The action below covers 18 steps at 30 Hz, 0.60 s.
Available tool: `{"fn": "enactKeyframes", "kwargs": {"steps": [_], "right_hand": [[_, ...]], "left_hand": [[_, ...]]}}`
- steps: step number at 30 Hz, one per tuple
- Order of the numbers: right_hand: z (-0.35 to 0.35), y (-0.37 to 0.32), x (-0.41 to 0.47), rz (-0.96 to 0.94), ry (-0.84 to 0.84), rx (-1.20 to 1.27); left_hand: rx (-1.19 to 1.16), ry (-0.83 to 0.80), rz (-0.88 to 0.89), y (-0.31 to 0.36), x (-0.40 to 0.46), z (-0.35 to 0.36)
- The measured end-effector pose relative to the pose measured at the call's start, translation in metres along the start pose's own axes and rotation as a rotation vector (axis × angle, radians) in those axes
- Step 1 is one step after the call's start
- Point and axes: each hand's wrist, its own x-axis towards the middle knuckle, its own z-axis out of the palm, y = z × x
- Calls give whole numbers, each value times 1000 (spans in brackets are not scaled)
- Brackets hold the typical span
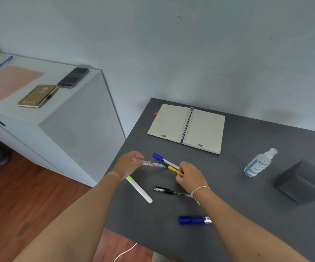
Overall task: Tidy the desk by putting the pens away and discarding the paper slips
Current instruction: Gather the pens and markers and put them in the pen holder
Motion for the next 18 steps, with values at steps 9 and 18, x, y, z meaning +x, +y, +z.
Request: {"fn": "enactKeyframes", "kwargs": {"steps": [9,18], "right_hand": [[-13,-12,11,16,-15,90],[-10,-17,26,60,-4,41]], "left_hand": [[-667,146,-168,14,-1,-15],[-770,325,-356,-6,-10,-10]]}}
